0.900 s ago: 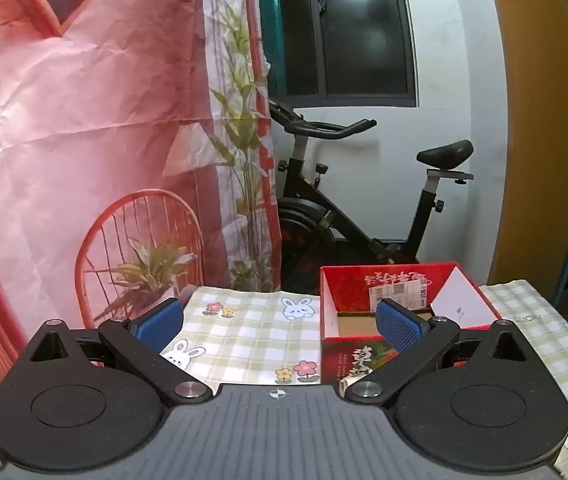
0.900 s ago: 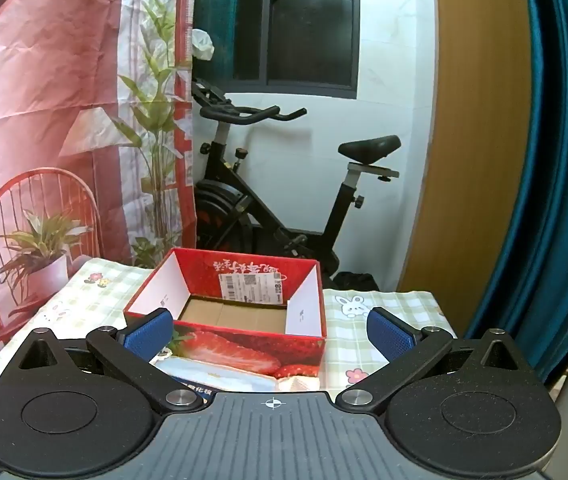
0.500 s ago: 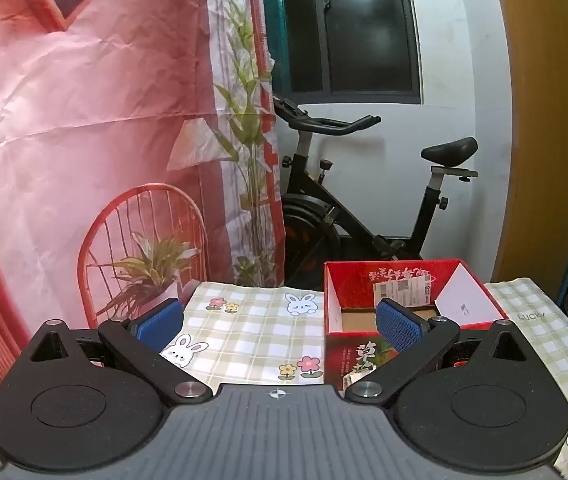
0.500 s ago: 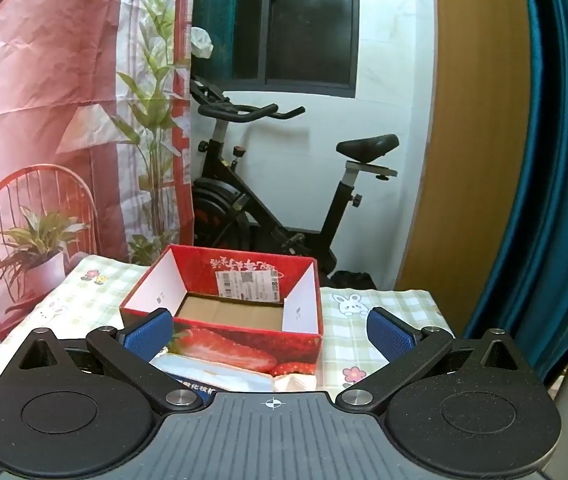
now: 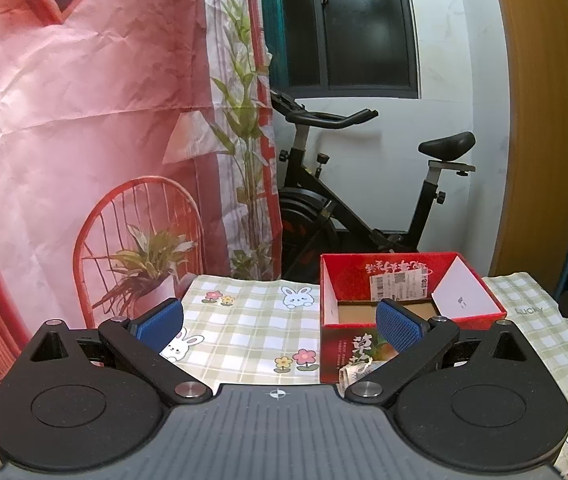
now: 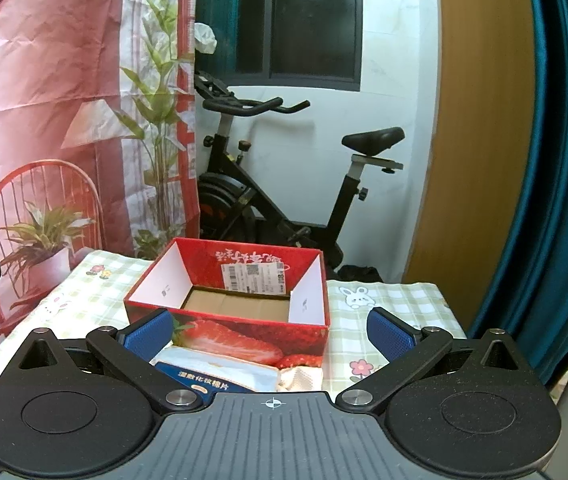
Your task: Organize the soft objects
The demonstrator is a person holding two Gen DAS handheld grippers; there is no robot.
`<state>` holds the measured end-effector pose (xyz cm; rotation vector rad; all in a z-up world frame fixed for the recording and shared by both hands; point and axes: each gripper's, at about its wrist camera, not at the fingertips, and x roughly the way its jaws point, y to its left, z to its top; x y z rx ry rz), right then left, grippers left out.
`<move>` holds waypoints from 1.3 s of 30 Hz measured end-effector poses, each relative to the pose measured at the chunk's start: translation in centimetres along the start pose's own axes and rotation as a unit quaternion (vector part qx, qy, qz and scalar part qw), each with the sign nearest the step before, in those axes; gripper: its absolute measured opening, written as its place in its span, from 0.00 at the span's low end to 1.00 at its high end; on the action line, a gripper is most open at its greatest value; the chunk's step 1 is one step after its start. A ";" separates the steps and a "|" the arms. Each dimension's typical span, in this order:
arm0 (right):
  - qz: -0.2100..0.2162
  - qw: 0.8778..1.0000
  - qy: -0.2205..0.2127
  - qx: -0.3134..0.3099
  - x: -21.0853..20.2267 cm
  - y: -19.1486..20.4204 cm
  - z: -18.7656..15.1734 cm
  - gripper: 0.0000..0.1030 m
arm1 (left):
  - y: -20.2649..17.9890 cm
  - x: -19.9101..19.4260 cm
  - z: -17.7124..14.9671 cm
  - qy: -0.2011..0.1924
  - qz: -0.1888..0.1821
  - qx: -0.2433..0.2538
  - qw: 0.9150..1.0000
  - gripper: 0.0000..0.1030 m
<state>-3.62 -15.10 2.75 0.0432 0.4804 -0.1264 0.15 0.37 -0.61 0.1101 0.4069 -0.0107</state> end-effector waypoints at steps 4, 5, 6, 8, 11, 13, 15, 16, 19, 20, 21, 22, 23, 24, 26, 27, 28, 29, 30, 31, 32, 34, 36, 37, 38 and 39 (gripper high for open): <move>-0.001 1.000 -0.002 -0.003 0.5 0.3 0.1 1.00 | 0.2 0.6 -0.2 0.006 -0.005 -0.007 1.000 1.00; -0.001 1.000 -0.002 -0.003 0.5 0.4 0.2 1.00 | 0.3 0.8 -0.3 0.009 -0.006 -0.009 1.000 1.00; 0.000 1.000 -0.003 -0.004 0.5 0.5 0.3 1.00 | 0.3 1.1 -0.3 0.013 -0.006 -0.011 1.000 1.00; 0.003 1.000 -0.007 -0.004 0.5 0.7 0.4 1.00 | 0.3 1.3 -0.3 0.021 -0.005 -0.012 1.000 1.00; 0.010 1.000 -0.007 -0.005 0.4 0.7 0.3 1.00 | 0.3 1.1 -0.2 0.017 -0.003 -0.013 1.000 1.00; 0.009 1.000 -0.004 -0.004 0.5 0.7 0.3 1.00 | 0.2 1.1 -0.2 0.014 -0.003 -0.012 1.000 1.00; 0.006 1.000 -0.002 -0.001 0.6 0.4 0.3 1.00 | 0.0 1.2 -0.2 0.013 -0.005 -0.010 1.000 1.00; 0.005 1.000 -0.002 -0.001 0.6 0.4 0.3 1.00 | 0.0 1.1 -0.3 0.012 -0.006 -0.009 1.000 1.00; 0.004 1.000 0.001 -0.002 0.8 0.4 0.2 1.00 | -0.1 1.1 -0.5 0.011 -0.005 -0.009 1.000 1.00; 0.004 1.000 0.002 -0.003 0.9 0.3 0.1 1.00 | -0.1 1.1 -0.6 0.010 -0.004 -0.010 1.000 1.00; 0.004 1.000 0.003 -0.004 1.0 0.4 0.0 1.00 | -0.1 1.2 -0.6 0.010 -0.004 -0.012 1.000 1.00; 0.003 1.000 0.005 -0.005 1.1 0.5 -0.1 1.00 | 0.0 1.3 -0.6 0.010 -0.004 -0.013 1.000 1.00; 0.002 1.000 0.007 -0.006 1.3 0.6 0.0 1.00 | 0.1 1.4 -0.6 0.011 -0.003 -0.014 1.000 1.00; 0.003 1.000 0.009 -0.007 1.5 0.7 -0.1 1.00 | 0.1 1.5 -0.7 0.012 -0.002 -0.016 1.000 1.00; 0.004 1.000 0.013 -0.008 1.8 0.7 -0.1 1.00 | 0.2 1.5 -0.7 0.014 -0.001 -0.017 1.000 1.00; 0.005 1.000 0.015 -0.009 2.0 0.7 -0.1 1.00 | 0.3 1.6 -0.7 0.014 0.000 -0.018 1.000 1.00; 0.005 1.000 0.016 -0.011 2.2 0.9 -0.1 1.00 | 0.3 1.6 -0.7 0.014 0.001 -0.020 1.000 1.00; 0.004 1.000 0.018 -0.011 2.3 0.9 -0.1 1.00 | 0.4 1.7 -0.7 0.015 0.001 -0.021 1.000 1.00; 0.003 1.000 0.019 -0.011 2.4 1.0 -0.1 1.00 | 0.4 1.7 -0.7 0.016 0.000 -0.023 1.000 1.00; 0.002 1.000 0.018 -0.009 2.4 1.0 -0.2 1.00 | 0.3 1.6 -0.8 0.016 0.000 -0.023 1.000 1.00; 0.001 1.000 0.017 -0.007 2.4 0.9 -0.3 1.00 | 0.3 1.7 -0.8 0.017 -0.001 -0.023 1.000 1.00; -0.001 1.000 0.016 -0.002 2.5 0.7 -0.3 1.00 | 0.3 1.7 -0.8 0.018 -0.001 -0.022 1.000 1.00; -0.004 1.000 0.017 0.003 2.6 0.4 -0.5 1.00 | 0.2 1.7 -0.9 0.019 -0.002 -0.022 1.000 1.00; -0.004 1.000 0.017 0.004 2.6 0.3 -0.5 1.00 | 0.2 1.7 -0.8 0.019 -0.002 -0.022 1.000 1.00; -0.005 1.000 0.016 0.006 2.7 0.2 -0.5 1.00 | 0.2 1.7 -0.8 0.019 -0.002 -0.022 1.000 1.00; -0.005 1.000 0.015 0.006 2.6 0.1 -0.7 1.00 | 0.2 1.7 -0.8 0.019 -0.003 -0.022 1.000 1.00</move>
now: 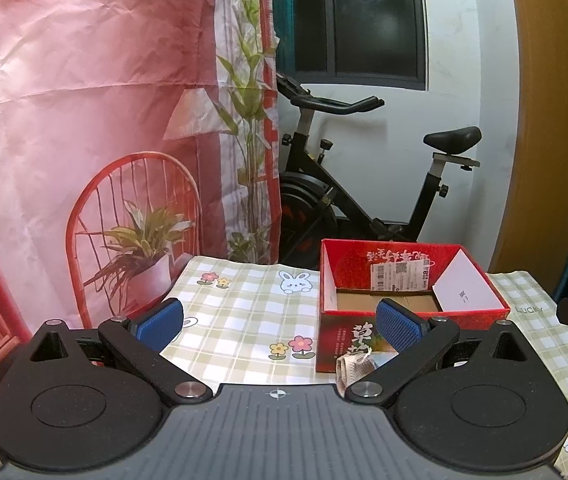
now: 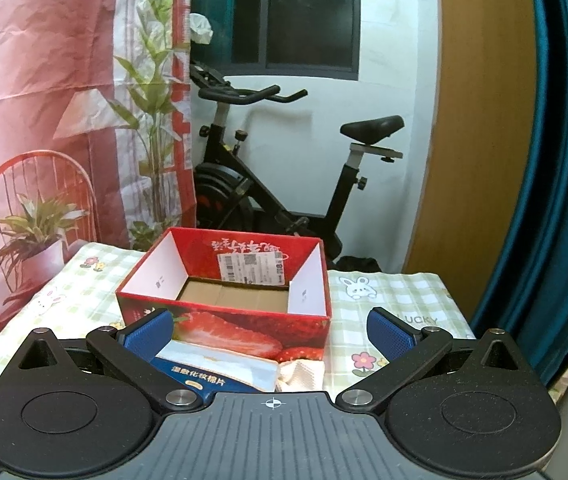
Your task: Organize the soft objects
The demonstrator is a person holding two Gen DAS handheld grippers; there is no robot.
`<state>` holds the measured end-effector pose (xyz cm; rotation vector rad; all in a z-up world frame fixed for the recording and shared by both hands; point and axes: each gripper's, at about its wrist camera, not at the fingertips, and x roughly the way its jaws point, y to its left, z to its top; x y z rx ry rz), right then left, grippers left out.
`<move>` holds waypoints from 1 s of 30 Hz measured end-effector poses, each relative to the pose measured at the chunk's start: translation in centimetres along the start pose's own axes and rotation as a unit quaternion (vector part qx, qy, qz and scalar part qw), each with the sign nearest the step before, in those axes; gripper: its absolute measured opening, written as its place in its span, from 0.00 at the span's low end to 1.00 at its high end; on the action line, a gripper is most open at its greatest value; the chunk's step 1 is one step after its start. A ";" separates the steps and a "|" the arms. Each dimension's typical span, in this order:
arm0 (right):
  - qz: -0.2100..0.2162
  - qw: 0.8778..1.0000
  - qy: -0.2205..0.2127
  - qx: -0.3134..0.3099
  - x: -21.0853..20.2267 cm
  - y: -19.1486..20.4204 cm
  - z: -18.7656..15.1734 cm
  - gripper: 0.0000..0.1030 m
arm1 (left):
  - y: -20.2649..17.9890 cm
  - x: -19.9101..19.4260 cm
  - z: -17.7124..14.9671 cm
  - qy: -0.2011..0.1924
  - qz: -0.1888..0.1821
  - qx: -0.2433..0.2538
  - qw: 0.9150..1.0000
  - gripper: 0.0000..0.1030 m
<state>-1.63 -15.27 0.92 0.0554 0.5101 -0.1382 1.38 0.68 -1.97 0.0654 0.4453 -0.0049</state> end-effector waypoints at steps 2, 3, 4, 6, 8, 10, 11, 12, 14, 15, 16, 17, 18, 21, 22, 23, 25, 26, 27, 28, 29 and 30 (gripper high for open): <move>0.000 1.000 0.000 0.001 0.0 0.0 0.0 1.00 | -0.1 0.0 -0.1 0.000 0.000 0.002 1.000 1.00; 0.000 1.000 0.000 0.002 0.1 0.0 0.0 1.00 | -0.2 0.0 -0.1 0.001 -0.001 0.003 1.000 1.00; -0.001 1.000 0.000 0.003 0.0 0.0 -0.1 1.00 | -0.2 0.1 -0.1 0.001 -0.002 0.004 1.000 1.00; -0.001 1.000 0.000 0.005 0.0 -0.1 -0.2 1.00 | -0.2 0.1 -0.1 0.001 -0.003 0.007 1.000 1.00; -0.002 1.000 -0.001 0.007 -0.1 -0.2 -0.1 1.00 | -0.1 0.0 -0.2 0.001 -0.003 0.007 1.000 1.00; -0.001 1.000 -0.002 0.008 -0.1 -0.2 -0.1 1.00 | -0.1 0.0 -0.2 0.001 -0.002 0.006 1.000 1.00; -0.001 1.000 -0.003 0.008 -0.1 -0.3 -0.1 1.00 | -0.1 0.0 -0.2 0.001 -0.002 0.006 1.000 1.00; -0.001 1.000 -0.003 0.008 -0.1 -0.3 -0.1 1.00 | -0.1 0.0 -0.2 0.001 -0.003 0.006 1.000 1.00; -0.002 1.000 -0.002 0.009 0.0 -0.4 -0.2 1.00 | -0.1 0.0 -0.3 0.002 -0.003 0.007 1.000 1.00; -0.002 1.000 -0.001 0.010 0.0 -0.4 -0.2 1.00 | -0.1 0.0 -0.3 0.003 -0.004 0.008 1.000 1.00; -0.002 1.000 -0.001 0.011 0.0 -0.4 -0.2 1.00 | -0.1 0.0 -0.3 0.003 -0.004 0.008 1.000 1.00; -0.002 1.000 -0.001 0.011 0.0 -0.5 -0.2 1.00 | -0.1 0.1 -0.3 0.004 -0.004 0.008 1.000 1.00; -0.002 1.000 -0.001 0.010 0.0 -0.4 -0.2 1.00 | -0.1 0.1 -0.3 0.004 -0.004 0.007 1.000 1.00; -0.001 1.000 -0.001 0.010 0.1 -0.5 -0.3 1.00 | 0.0 0.1 -0.3 0.005 -0.003 0.006 1.000 1.00; 0.000 1.000 -0.001 0.010 0.1 -0.4 -0.2 1.00 | -0.1 0.1 -0.3 0.005 -0.003 0.007 1.000 1.00; 0.000 1.000 -0.001 0.010 0.1 -0.4 -0.2 1.00 | -0.1 0.1 -0.4 0.006 -0.005 0.007 1.000 1.00; 0.000 1.000 -0.001 0.010 0.1 -0.4 -0.2 1.00 | -0.1 0.2 -0.4 0.008 -0.010 0.006 1.000 1.00; 0.000 1.000 -0.002 0.010 0.1 -0.4 -0.3 1.00 | -0.2 0.3 -0.4 0.009 -0.010 0.006 1.000 1.00; 0.002 1.000 -0.003 0.012 0.1 -0.4 -0.3 1.00 | -0.2 0.3 -0.4 0.010 -0.010 0.007 1.000 1.00; 0.006 1.000 -0.004 0.013 0.1 -0.3 -0.3 1.00 | -0.1 0.4 -0.5 0.011 -0.011 0.007 1.000 1.00; 0.010 1.000 -0.007 0.015 0.1 -0.4 -0.5 1.00 | -0.1 0.6 -0.5 0.012 -0.012 0.007 1.000 1.00; 0.016 1.000 -0.009 0.019 0.2 -0.5 -0.7 1.00 | 0.0 0.7 -0.6 0.013 -0.015 0.007 1.000 1.00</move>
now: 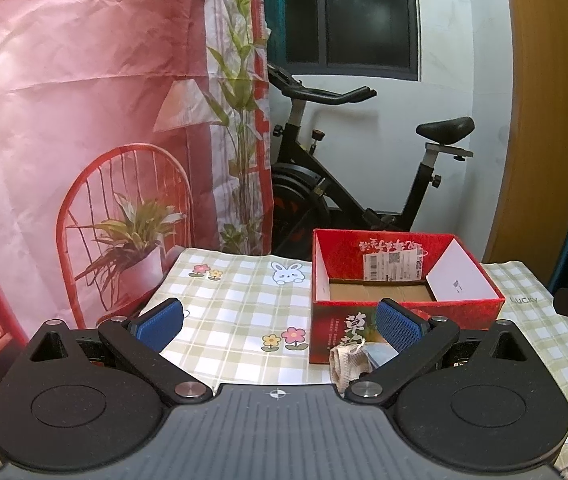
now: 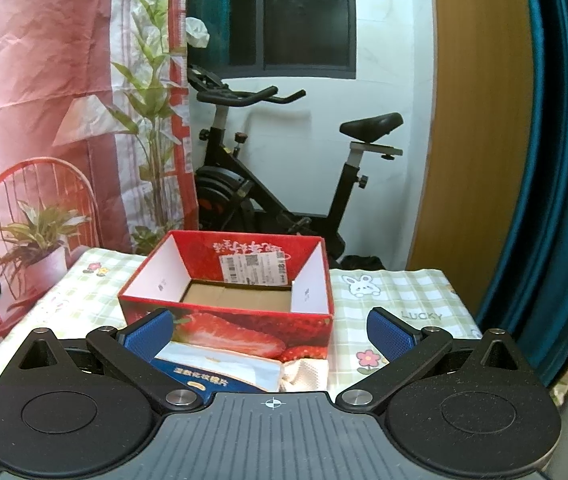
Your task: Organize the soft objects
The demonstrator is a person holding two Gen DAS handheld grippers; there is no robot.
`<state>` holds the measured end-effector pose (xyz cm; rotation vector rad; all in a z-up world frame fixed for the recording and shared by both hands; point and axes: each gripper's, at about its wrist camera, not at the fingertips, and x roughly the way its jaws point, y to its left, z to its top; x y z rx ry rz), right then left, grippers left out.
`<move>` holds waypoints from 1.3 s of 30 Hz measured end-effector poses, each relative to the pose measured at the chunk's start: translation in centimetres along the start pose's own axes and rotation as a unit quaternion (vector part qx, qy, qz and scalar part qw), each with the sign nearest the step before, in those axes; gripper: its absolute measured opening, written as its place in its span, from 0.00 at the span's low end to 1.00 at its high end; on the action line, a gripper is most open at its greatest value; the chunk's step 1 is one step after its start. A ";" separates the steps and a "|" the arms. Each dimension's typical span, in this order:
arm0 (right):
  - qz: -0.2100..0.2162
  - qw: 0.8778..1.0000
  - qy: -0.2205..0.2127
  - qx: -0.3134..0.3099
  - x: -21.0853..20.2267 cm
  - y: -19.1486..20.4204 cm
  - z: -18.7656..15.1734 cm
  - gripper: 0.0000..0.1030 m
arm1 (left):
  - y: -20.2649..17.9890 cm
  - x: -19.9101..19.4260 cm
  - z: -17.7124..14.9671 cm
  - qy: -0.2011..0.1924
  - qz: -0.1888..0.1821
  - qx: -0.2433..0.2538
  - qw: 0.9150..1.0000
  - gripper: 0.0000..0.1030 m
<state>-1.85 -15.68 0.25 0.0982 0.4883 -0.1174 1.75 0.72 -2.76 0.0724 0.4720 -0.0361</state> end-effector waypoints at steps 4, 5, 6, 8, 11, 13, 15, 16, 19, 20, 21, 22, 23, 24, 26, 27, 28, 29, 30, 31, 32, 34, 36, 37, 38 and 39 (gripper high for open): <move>0.035 0.999 0.000 0.015 1.1 -0.3 -1.0 1.00 | 0.0 1.1 -0.7 0.004 -0.003 0.006 1.000 1.00; 0.045 0.999 -0.001 0.019 1.5 -0.5 -1.5 1.00 | 0.0 1.6 -1.0 0.006 -0.002 0.009 1.000 1.00; 0.056 0.998 -0.003 0.022 2.0 -0.6 -2.1 1.00 | -0.1 2.0 -1.4 0.009 -0.002 0.013 1.000 1.00; 0.064 0.998 -0.005 0.024 2.9 -0.8 -3.1 1.00 | -0.2 3.1 -2.2 0.013 -0.007 0.019 1.000 1.00; 0.061 0.998 0.013 0.015 4.6 -0.6 -4.7 1.00 | -0.4 4.8 -3.5 0.029 -0.018 0.019 0.999 1.00; 0.066 0.997 0.032 0.015 5.8 -0.5 -5.6 1.00 | -0.3 6.2 -4.1 0.050 -0.034 0.009 0.998 0.98; 0.071 0.996 0.044 0.019 7.1 -0.6 -6.2 1.00 | 0.0 7.5 -4.6 0.068 -0.053 -0.004 0.996 0.97; 0.059 0.997 0.051 0.019 7.9 -0.7 -6.4 1.00 | 0.0 8.1 -4.7 0.074 -0.059 -0.007 0.995 0.94; 0.038 0.997 0.069 0.017 10.4 -0.9 -6.9 0.99 | -0.3 9.9 -4.7 0.091 -0.067 -0.012 0.994 0.90; 0.041 0.996 0.074 0.019 11.1 -1.2 -7.3 0.97 | -0.5 10.5 -4.7 0.097 -0.072 -0.012 0.993 0.89; 0.047 0.995 0.084 0.021 11.9 -1.2 -7.5 0.95 | -0.7 11.3 -4.6 0.105 -0.080 -0.011 0.991 0.87; 0.055 0.994 0.096 0.022 12.6 -1.5 -7.8 0.91 | -1.0 11.8 -4.7 0.113 -0.089 -0.011 0.990 0.85; 0.065 0.992 0.109 0.024 13.3 -1.6 -8.0 0.88 | -1.4 12.5 -4.6 0.122 -0.100 -0.010 0.987 0.85; 0.071 0.990 0.120 0.025 14.0 -1.5 -8.3 0.86 | -1.7 13.0 -4.7 0.131 -0.110 -0.009 0.985 0.84; 0.082 0.987 0.133 0.026 14.9 -1.4 -8.9 0.83 | -2.7 14.1 -5.1 0.144 -0.126 -0.005 0.981 0.84; 0.089 0.986 0.135 0.030 15.2 -1.5 -9.2 0.83 | -3.1 14.7 -5.4 0.152 -0.133 -0.003 0.979 0.82; 0.097 0.985 0.137 0.036 15.3 -1.6 -9.3 0.82 | -3.4 15.3 -5.7 0.161 -0.142 -0.003 0.977 0.79; 0.106 0.984 0.140 0.040 15.4 -1.7 -9.5 0.82 | -3.6 15.8 -6.1 0.170 -0.153 -0.006 0.974 0.78; 0.111 0.983 0.142 0.040 15.4 -1.7 -9.5 0.82 | -3.7 16.3 -6.4 0.176 -0.163 -0.010 0.971 0.77; 0.116 0.982 0.142 0.036 15.4 -1.6 -9.7 0.81 | -3.6 16.5 -6.6 0.181 -0.171 -0.018 0.968 0.77; 0.120 0.982 0.142 0.033 15.4 -1.7 -9.7 0.79 | -3.6 16.7 -6.9 0.183 -0.177 -0.025 0.967 0.77; 0.129 0.981 0.142 0.033 15.3 -1.7 -9.8 0.75 | -3.4 16.9 -7.3 0.186 -0.187 -0.036 0.964 0.75; 0.140 0.979 0.143 0.039 15.2 -1.9 -9.8 0.70 | -3.5 17.0 -7.4 0.187 -0.196 -0.041 0.962 0.71; 0.145 0.978 0.144 0.041 15.2 -2.0 -9.8 0.66 | -3.5 16.9 -7.4 0.188 -0.200 -0.042 0.961 0.69; 0.148 0.978 0.143 0.042 15.1 -2.0 -9.8 0.64 | -3.5 16.8 -7.4 0.189 -0.205 -0.043 0.959 0.67; 0.150 0.977 0.143 0.042 15.0 -2.0 -9.8 0.63 | -3.5 16.6 -7.4 0.189 -0.211 -0.045 0.958 0.65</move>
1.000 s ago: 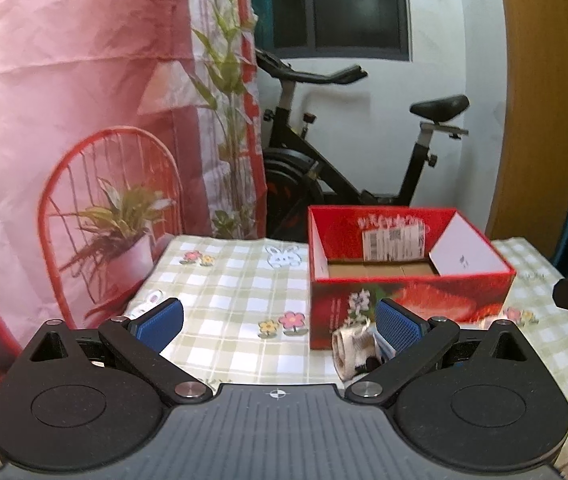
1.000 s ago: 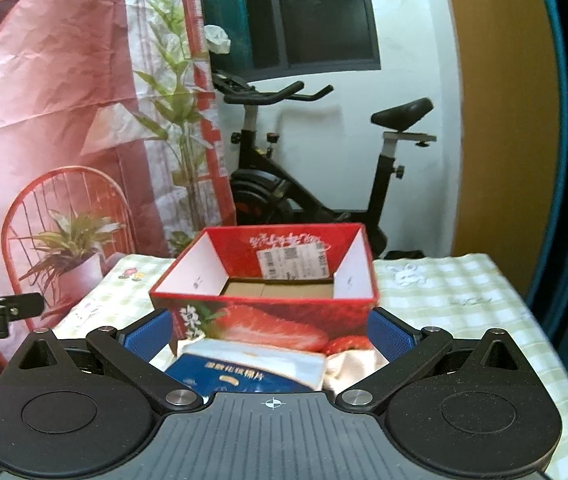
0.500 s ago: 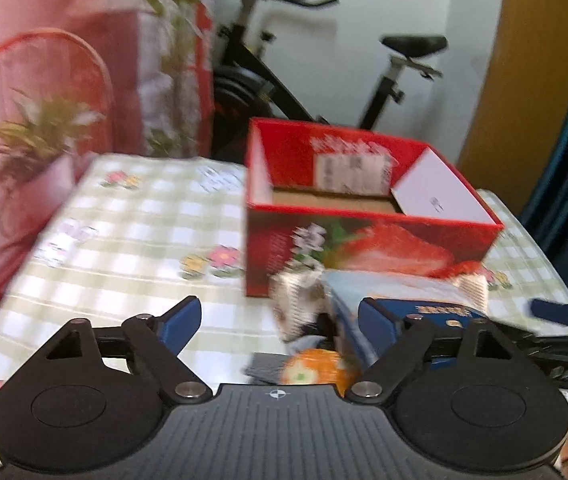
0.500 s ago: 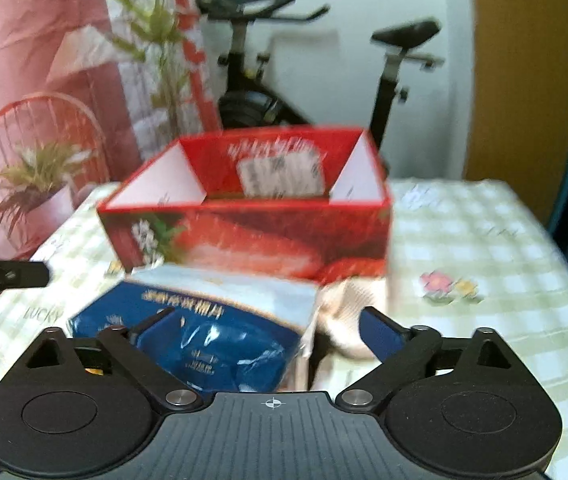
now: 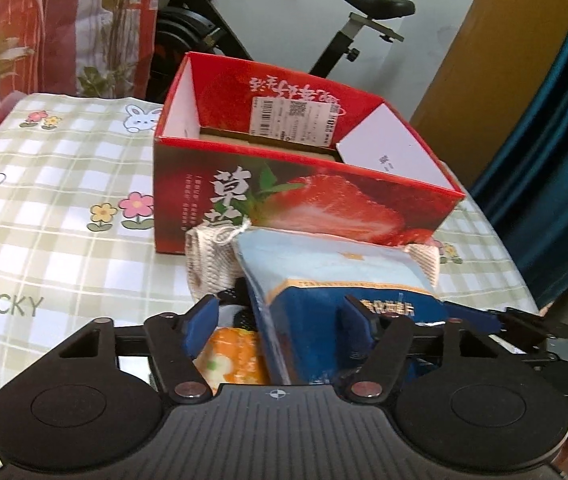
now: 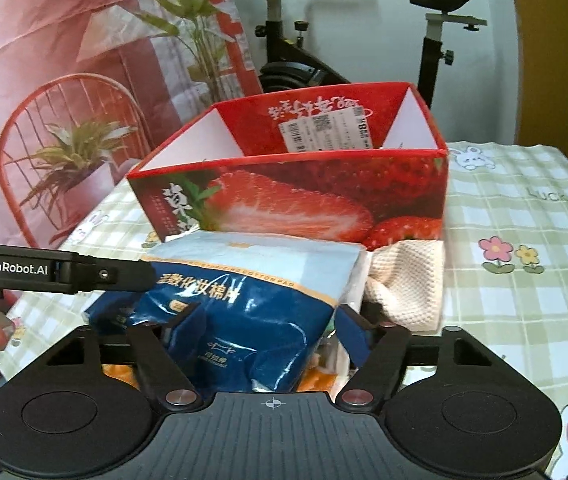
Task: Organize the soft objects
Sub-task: 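Lower the left tool and close it on the blue cotton-pad bag, then lift the blue bag with the left tool and release it into the red box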
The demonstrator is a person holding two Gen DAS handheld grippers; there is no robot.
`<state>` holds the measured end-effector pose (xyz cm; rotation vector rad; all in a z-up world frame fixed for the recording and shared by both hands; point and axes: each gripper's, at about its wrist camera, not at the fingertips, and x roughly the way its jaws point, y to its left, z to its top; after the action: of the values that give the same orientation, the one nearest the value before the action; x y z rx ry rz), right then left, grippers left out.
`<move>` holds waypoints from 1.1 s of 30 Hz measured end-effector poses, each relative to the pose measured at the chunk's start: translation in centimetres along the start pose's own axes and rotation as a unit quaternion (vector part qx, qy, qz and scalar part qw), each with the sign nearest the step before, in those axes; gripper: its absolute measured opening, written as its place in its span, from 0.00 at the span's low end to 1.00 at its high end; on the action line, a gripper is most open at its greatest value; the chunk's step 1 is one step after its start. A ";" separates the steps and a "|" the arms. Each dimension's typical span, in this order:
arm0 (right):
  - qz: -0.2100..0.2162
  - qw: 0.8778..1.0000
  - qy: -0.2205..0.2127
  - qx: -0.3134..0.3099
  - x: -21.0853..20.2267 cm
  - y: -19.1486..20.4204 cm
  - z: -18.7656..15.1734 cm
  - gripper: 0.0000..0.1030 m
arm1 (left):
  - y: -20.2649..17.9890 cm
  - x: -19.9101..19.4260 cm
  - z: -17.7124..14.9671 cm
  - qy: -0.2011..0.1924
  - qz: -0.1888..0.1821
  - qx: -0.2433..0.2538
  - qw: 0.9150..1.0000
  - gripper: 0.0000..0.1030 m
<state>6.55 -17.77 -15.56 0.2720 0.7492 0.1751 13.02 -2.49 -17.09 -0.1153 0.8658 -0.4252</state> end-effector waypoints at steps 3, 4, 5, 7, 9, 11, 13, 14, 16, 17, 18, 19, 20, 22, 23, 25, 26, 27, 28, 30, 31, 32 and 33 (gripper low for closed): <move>0.005 1.000 0.000 -0.001 -0.1 0.1 -0.1 0.60 | 0.0 -0.2 -0.3 0.001 -0.009 -0.001 1.000 0.62; 0.007 1.000 0.001 -0.002 -0.1 0.2 -0.1 0.60 | -0.1 -0.2 -0.3 0.001 -0.013 -0.002 1.000 0.61; 0.009 1.000 0.000 -0.002 -0.1 0.2 -0.1 0.59 | -0.2 -0.1 -0.2 0.003 -0.018 -0.004 1.000 0.60; 0.013 1.000 0.001 -0.004 -0.1 0.2 0.0 0.57 | -0.1 0.0 -0.2 0.007 -0.033 -0.010 0.999 0.54; 0.017 1.000 0.000 -0.008 -0.1 0.3 -0.1 0.55 | -0.2 0.1 -0.2 0.010 -0.042 -0.010 0.999 0.52; 0.023 1.000 0.000 -0.010 -0.2 0.4 -0.1 0.53 | -0.3 0.2 -0.3 0.013 -0.048 -0.008 0.999 0.51; 0.027 1.000 0.000 -0.012 -0.2 0.4 -0.1 0.51 | -0.3 0.2 -0.4 0.014 -0.050 -0.006 0.999 0.51; 0.028 1.000 -0.001 -0.012 -0.3 0.4 -0.1 0.51 | -0.2 0.2 -0.4 0.014 -0.051 -0.007 0.999 0.51; 0.030 0.999 -0.001 -0.010 -0.3 0.3 -0.1 0.51 | 0.0 0.3 -0.4 0.014 -0.056 -0.012 0.998 0.51; 0.031 0.999 -0.002 -0.008 -0.2 0.2 -0.2 0.51 | 0.1 0.3 -0.4 0.014 -0.058 -0.015 0.998 0.51; 0.032 0.999 -0.002 -0.007 -0.2 0.2 -0.2 0.51 | 0.2 0.4 -0.4 0.014 -0.060 -0.018 0.998 0.51; 0.032 0.999 -0.002 -0.006 -0.2 0.2 -0.2 0.51 | 0.3 0.5 -0.4 0.015 -0.061 -0.020 0.998 0.51; 0.032 0.999 -0.002 -0.006 -0.2 0.2 -0.2 0.51 | 0.3 0.5 -0.4 0.015 -0.062 -0.020 0.998 0.51; 0.033 0.999 0.000 -0.002 -0.2 0.0 -0.2 0.51 | 0.4 0.6 -0.3 0.017 -0.065 -0.019 0.998 0.51; 0.033 0.999 0.001 0.000 -0.1 0.0 -0.2 0.51 | 0.4 0.7 -0.4 0.018 -0.067 -0.019 0.997 0.51; 0.036 0.999 0.003 0.004 0.0 -0.1 -0.2 0.51 | 0.7 0.9 -0.4 0.020 -0.072 -0.022 0.997 0.51; 0.038 0.999 0.004 0.005 0.0 -0.1 -0.1 0.50 | 0.8 0.9 -0.4 0.022 -0.075 -0.026 0.997 0.51; 0.040 0.999 0.005 0.005 -0.1 0.0 -0.1 0.49 | 0.9 1.0 -0.4 0.023 -0.078 -0.032 0.996 0.51; 0.042 0.999 0.005 0.002 -0.2 0.2 0.0 0.46 | 1.0 0.9 -0.3 0.023 -0.082 -0.035 0.996 0.51; 0.038 0.999 0.000 -0.009 -0.6 0.7 0.3 0.43 | 0.9 0.6 -0.3 0.020 -0.085 -0.031 0.996 0.50; 0.037 0.999 -0.004 -0.013 -0.9 0.9 0.5 0.41 | 0.8 0.4 -0.2 0.017 -0.086 -0.029 0.996 0.50; 0.038 0.999 -0.007 -0.015 -1.2 1.0 0.8 0.41 | 0.8 0.2 -0.2 0.013 -0.087 -0.028 0.996 0.50; 0.039 0.999 -0.011 -0.017 -1.6 1.2 1.0 0.41 | 0.7 -0.1 -0.1 0.009 -0.090 -0.028 0.996 0.50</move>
<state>6.04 -17.24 -13.51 0.2704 0.7136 0.2589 13.10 -1.81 -17.24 -0.2432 0.8886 -0.5704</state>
